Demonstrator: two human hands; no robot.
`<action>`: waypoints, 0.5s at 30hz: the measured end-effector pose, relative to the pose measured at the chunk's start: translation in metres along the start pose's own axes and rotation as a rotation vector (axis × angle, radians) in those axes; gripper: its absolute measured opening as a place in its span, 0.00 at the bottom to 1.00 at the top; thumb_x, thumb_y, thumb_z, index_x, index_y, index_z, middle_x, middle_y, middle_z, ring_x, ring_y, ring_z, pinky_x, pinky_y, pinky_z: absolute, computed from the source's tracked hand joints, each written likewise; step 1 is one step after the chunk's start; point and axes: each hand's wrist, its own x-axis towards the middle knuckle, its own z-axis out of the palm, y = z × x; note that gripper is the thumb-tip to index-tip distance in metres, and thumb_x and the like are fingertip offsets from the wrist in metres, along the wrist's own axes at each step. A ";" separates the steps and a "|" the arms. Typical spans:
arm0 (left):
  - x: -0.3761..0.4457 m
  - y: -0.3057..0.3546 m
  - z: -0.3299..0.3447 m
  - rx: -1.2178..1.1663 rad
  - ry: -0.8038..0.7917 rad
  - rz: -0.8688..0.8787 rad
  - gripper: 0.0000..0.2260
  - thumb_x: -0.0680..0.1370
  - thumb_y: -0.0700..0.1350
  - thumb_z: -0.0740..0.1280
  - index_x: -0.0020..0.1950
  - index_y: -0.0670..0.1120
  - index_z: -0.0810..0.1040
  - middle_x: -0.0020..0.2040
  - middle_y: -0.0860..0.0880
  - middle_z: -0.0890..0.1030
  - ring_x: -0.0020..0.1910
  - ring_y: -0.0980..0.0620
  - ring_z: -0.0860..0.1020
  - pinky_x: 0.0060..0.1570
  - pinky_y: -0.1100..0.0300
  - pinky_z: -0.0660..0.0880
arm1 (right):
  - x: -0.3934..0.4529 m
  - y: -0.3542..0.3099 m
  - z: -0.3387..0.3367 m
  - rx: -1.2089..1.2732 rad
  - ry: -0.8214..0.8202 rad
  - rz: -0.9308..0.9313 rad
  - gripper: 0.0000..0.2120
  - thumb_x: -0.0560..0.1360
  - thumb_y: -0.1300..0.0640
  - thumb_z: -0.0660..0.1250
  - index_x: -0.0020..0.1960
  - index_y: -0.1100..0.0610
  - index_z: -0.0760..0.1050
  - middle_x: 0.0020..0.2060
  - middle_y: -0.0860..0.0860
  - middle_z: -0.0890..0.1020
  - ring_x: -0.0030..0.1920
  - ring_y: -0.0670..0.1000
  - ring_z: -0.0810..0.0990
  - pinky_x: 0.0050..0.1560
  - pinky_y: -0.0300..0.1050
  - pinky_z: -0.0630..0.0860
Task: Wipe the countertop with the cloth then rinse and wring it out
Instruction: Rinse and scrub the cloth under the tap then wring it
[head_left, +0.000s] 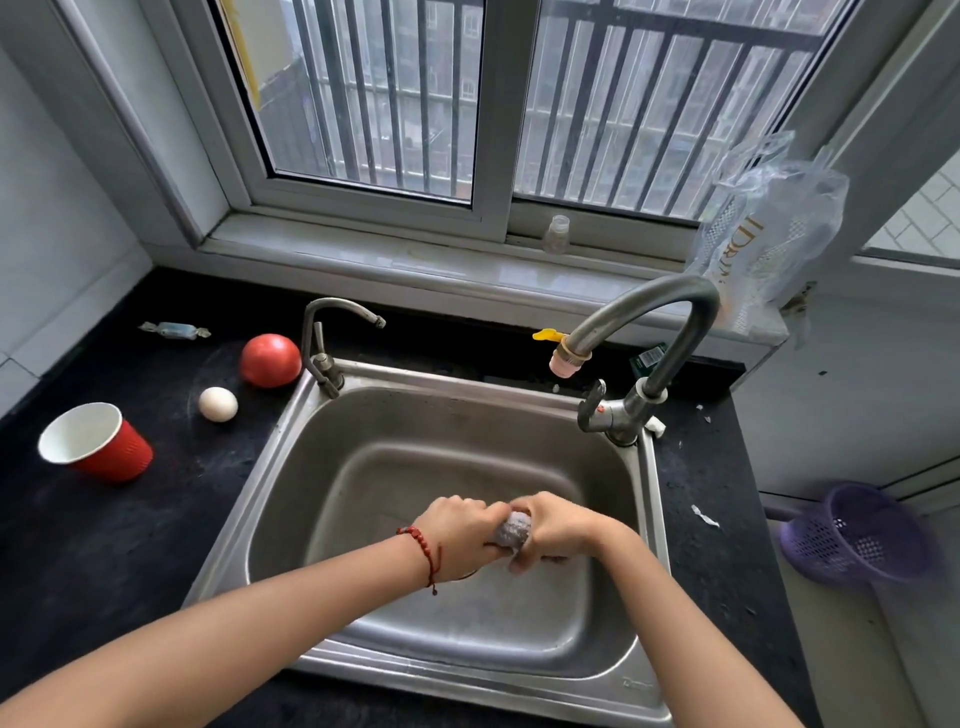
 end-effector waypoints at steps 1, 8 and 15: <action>-0.003 -0.001 -0.001 -0.142 -0.055 -0.101 0.18 0.74 0.54 0.63 0.59 0.45 0.73 0.53 0.42 0.81 0.52 0.40 0.78 0.47 0.53 0.72 | 0.001 0.001 0.002 -0.054 0.113 -0.038 0.23 0.62 0.59 0.74 0.55 0.47 0.75 0.46 0.51 0.79 0.43 0.49 0.78 0.43 0.46 0.77; -0.008 -0.001 -0.028 -1.369 -0.304 -0.671 0.14 0.73 0.54 0.67 0.38 0.44 0.75 0.26 0.46 0.72 0.18 0.56 0.68 0.21 0.67 0.64 | -0.012 0.025 0.031 -0.689 0.942 -0.492 0.41 0.59 0.46 0.74 0.68 0.51 0.64 0.67 0.51 0.70 0.69 0.54 0.64 0.69 0.51 0.60; -0.028 0.010 -0.041 -1.935 -1.093 -0.257 0.21 0.61 0.64 0.73 0.44 0.51 0.81 0.25 0.56 0.72 0.18 0.63 0.68 0.17 0.73 0.65 | -0.029 0.005 0.008 -0.814 1.203 -0.929 0.06 0.71 0.57 0.67 0.38 0.56 0.72 0.29 0.51 0.75 0.31 0.53 0.74 0.34 0.48 0.77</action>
